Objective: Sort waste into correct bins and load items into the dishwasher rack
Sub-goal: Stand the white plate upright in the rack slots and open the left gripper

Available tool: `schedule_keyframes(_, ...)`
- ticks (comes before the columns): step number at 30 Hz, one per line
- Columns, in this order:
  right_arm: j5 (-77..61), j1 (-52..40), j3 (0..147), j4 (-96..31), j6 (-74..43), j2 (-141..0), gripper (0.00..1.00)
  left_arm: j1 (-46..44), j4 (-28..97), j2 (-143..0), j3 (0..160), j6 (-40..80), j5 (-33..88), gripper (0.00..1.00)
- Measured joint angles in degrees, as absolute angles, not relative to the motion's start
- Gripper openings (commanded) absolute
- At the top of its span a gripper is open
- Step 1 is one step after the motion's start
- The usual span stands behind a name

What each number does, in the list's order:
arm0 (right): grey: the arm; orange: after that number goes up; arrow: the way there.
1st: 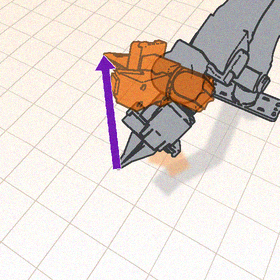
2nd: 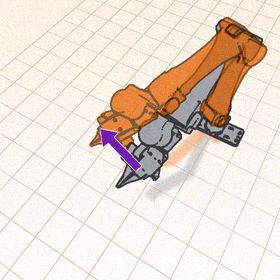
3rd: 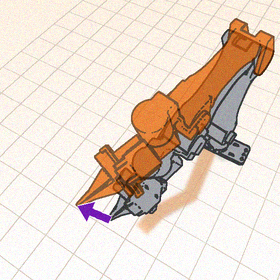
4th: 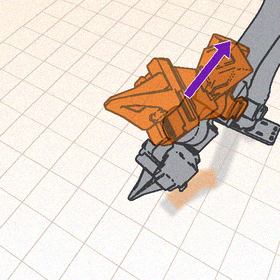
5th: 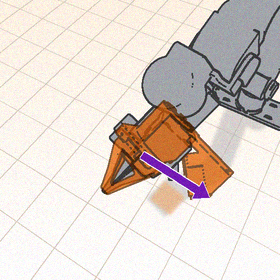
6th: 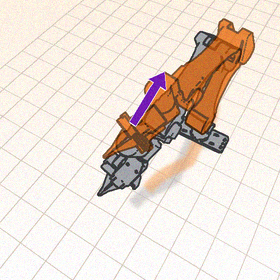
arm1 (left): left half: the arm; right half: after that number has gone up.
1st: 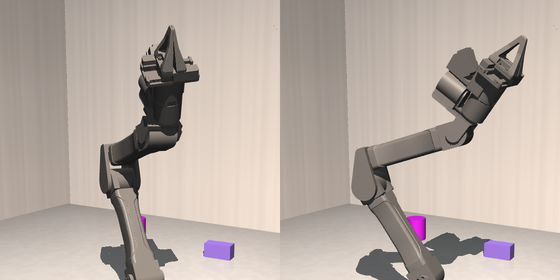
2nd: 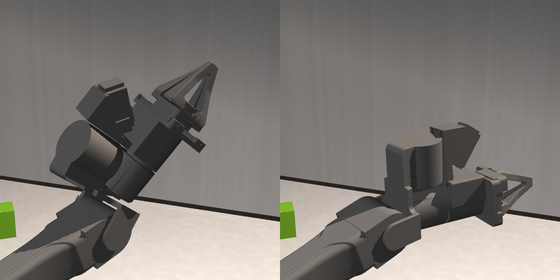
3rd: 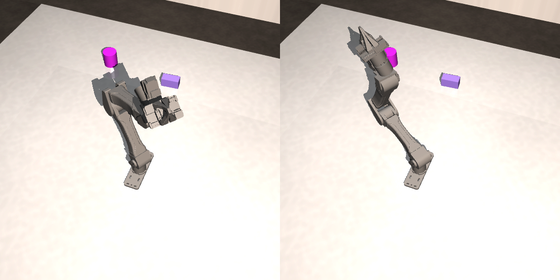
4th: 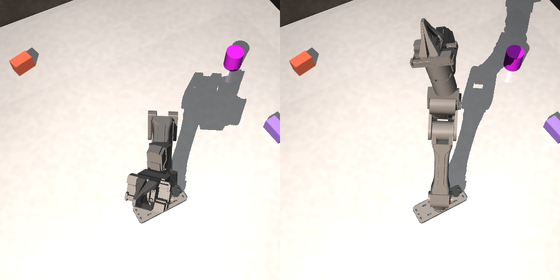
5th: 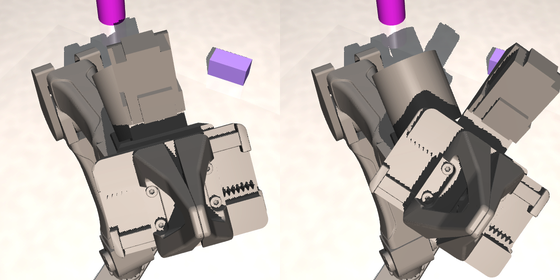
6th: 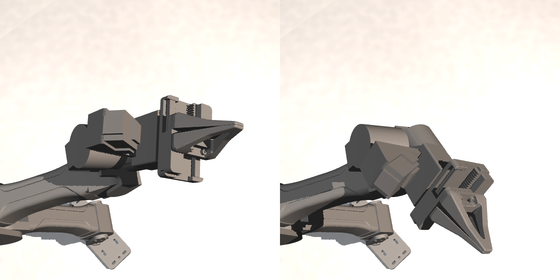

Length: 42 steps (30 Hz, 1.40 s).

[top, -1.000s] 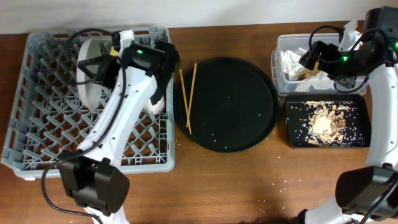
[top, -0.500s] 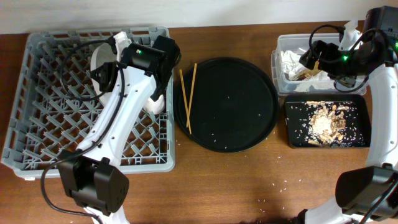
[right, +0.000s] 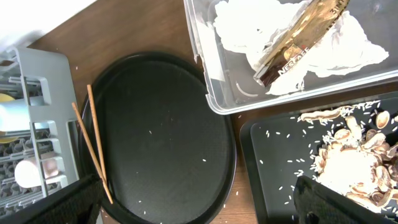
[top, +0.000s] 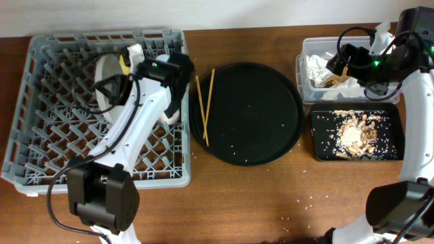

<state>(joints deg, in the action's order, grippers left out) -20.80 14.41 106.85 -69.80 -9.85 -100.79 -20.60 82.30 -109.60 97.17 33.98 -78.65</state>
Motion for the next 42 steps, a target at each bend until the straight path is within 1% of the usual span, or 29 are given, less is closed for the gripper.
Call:
schedule_keyframes(5,-20.8,14.4,106.8,-69.8,-9.8,-100.8,0.99,-20.6,80.2,-109.3,91.8,33.9,-83.7,0.0)
schedule_keyframes(9,-20.8,14.4,106.8,-69.8,-9.8,-100.8,0.99,-20.4,79.8,-109.2,90.8,33.9,-85.8,0.0)
schedule_keyframes(19,-20.8,14.4,106.8,-69.8,-9.9,-100.8,0.99,-18.6,80.1,-109.2,90.5,33.6,-87.5,0.0)
schedule_keyframes(22,-20.8,14.4,106.8,-69.8,-9.8,-100.8,0.99,-19.0,79.8,-109.2,90.5,33.6,-87.0,0.0)
schedule_keyframes(28,-20.8,14.4,106.8,-69.8,-9.8,-100.8,0.99,-21.2,78.6,-109.2,90.5,33.6,-81.3,0.0)
schedule_keyframes(33,-20.8,14.4,106.8,-69.8,-9.9,-100.8,0.99,-21.4,78.4,-109.2,90.5,33.6,-77.7,0.01)
schedule_keyframes(34,-20.8,14.4,106.8,-69.8,-9.9,-100.8,0.99,-21.4,78.3,-109.2,90.5,33.6,-77.1,0.06)
schedule_keyframes(35,-20.8,14.4,106.8,-69.8,-9.9,-100.8,0.99,-21.4,78.3,-109.2,90.5,33.6,-76.6,0.22)
schedule_keyframes(36,-20.8,14.4,106.8,-69.8,-9.8,-100.8,0.99,-21.4,78.3,-109.2,90.5,33.7,-76.2,0.34)
schedule_keyframes(37,-20.8,14.4,106.8,-69.8,-9.9,-100.8,0.99,-21.4,78.2,-109.2,90.5,33.4,-75.8,0.41)
schedule_keyframes(38,-20.8,14.4,106.8,-69.8,-9.8,-100.8,0.99,-21.4,78.1,-109.2,90.5,33.2,-75.5,0.53)
schedule_keyframes(39,-20.8,14.4,106.8,-69.8,-9.8,-100.8,0.99,-21.4,78.1,-109.2,90.5,33.1,-75.2,0.58)
schedule_keyframes(42,-20.8,14.4,106.8,-69.8,-9.8,-100.8,0.99,-21.4,77.8,-109.2,90.5,33.3,-74.9,0.65)
